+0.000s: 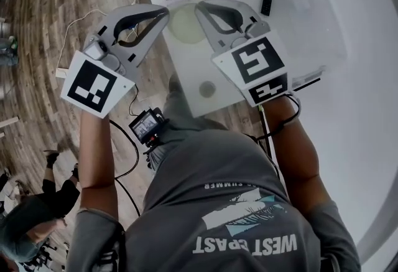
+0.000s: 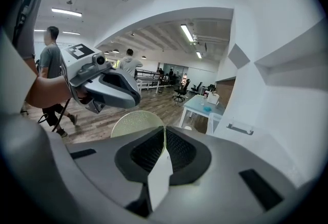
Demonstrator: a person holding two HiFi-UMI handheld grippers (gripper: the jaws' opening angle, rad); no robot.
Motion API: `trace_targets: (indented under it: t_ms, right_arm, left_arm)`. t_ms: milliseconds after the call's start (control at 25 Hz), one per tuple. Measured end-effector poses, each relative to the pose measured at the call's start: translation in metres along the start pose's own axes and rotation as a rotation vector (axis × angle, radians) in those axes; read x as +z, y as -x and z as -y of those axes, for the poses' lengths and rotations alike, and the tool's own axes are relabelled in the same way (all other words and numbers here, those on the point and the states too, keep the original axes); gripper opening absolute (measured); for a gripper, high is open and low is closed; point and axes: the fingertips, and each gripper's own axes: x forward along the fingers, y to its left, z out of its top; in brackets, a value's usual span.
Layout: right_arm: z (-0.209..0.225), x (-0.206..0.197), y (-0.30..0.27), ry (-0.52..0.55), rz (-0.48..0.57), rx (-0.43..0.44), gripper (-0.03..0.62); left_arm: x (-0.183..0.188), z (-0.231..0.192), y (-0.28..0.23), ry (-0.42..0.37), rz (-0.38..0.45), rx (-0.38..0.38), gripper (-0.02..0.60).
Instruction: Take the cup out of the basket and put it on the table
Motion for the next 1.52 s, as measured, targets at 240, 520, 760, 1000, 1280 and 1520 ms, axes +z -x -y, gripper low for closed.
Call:
trace_targets:
  t_ms: [240, 520, 760, 1000, 1280, 1520]
  right_arm:
    - [-0.01, -0.04, -0.023, -0.026, -0.078, 0.016, 0.028]
    - [-0.024, -0.069, -0.048, -0.05, -0.127, 0.038, 0.028]
    - [-0.032, -0.102, -0.068, -0.096, -0.199, 0.052, 0.028]
    - [-0.042, -0.151, -0.088, -0.146, -0.269, 0.058, 0.028]
    - [-0.046, -0.19, -0.107, -0.181, -0.314, 0.063, 0.028]
    - [-0.046, -0.214, -0.113, -0.2, -0.358, 0.057, 0.029]
  left_arm:
    - [-0.014, 0.002, 0.006, 0.037, -0.016, 0.016, 0.011]
    - [-0.036, 0.003, 0.009, 0.082, -0.034, 0.025, 0.011]
    - [-0.05, 0.002, 0.014, 0.122, -0.055, 0.042, 0.011]
    - [-0.067, 0.006, 0.014, 0.154, -0.076, 0.049, 0.011]
    - [-0.08, 0.009, 0.011, 0.173, -0.095, 0.035, 0.011]
    - [-0.085, 0.01, 0.007, 0.183, -0.103, 0.029, 0.011]
